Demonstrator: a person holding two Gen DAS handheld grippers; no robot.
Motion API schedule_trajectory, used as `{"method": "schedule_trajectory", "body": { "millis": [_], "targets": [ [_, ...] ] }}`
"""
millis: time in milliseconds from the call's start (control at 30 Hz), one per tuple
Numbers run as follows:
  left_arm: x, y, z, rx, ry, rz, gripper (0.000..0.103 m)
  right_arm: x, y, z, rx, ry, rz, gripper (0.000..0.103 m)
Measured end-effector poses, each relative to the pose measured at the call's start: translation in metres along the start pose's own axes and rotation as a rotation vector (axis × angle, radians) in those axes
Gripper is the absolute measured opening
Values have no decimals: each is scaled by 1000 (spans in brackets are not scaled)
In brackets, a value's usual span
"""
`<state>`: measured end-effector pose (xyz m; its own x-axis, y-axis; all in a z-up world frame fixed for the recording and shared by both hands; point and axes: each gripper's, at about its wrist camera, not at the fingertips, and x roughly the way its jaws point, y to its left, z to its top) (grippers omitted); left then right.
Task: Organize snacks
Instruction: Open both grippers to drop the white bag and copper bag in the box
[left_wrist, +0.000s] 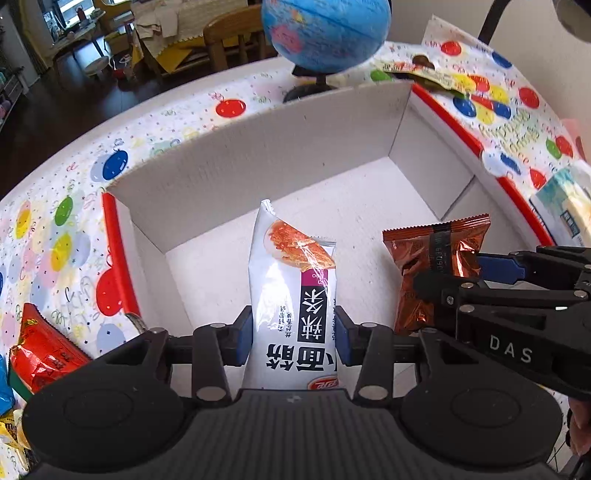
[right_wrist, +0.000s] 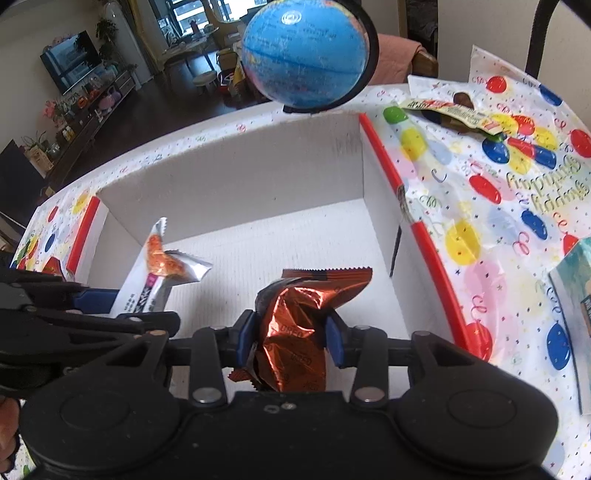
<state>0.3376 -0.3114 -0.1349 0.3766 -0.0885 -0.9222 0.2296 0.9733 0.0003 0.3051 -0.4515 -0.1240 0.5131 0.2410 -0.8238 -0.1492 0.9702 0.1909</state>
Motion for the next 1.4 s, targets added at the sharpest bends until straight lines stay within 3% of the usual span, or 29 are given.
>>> {"method": "schedule_trajectory", "body": {
  "millis": [167, 333, 567, 867, 1000, 1333, 1400],
  "targets": [
    [6, -3, -1, 14, 20, -12, 44, 0, 0, -4, 5, 5, 3, 42],
    [-2, -3, -1, 12, -3, -19, 58, -6, -3, -4, 10, -6, 8, 43],
    [-20, 4, -6, -15, -36, -42, 64, -25, -1, -5, 14, -39, 17, 52],
    [-57, 11, -24, -11, -105, -53, 65, -60, 12, -11, 2, -107, 15, 68],
    [-77, 17, -34, -11, -148, -60, 72, -77, 22, -15, -5, -142, 10, 76],
    [-124, 41, -60, -33, -231, -90, 72, -116, 50, -27, -7, -228, 12, 85],
    [-133, 48, -67, -35, -251, -91, 77, -123, 58, -29, -17, -245, 13, 86]
  ]
}}
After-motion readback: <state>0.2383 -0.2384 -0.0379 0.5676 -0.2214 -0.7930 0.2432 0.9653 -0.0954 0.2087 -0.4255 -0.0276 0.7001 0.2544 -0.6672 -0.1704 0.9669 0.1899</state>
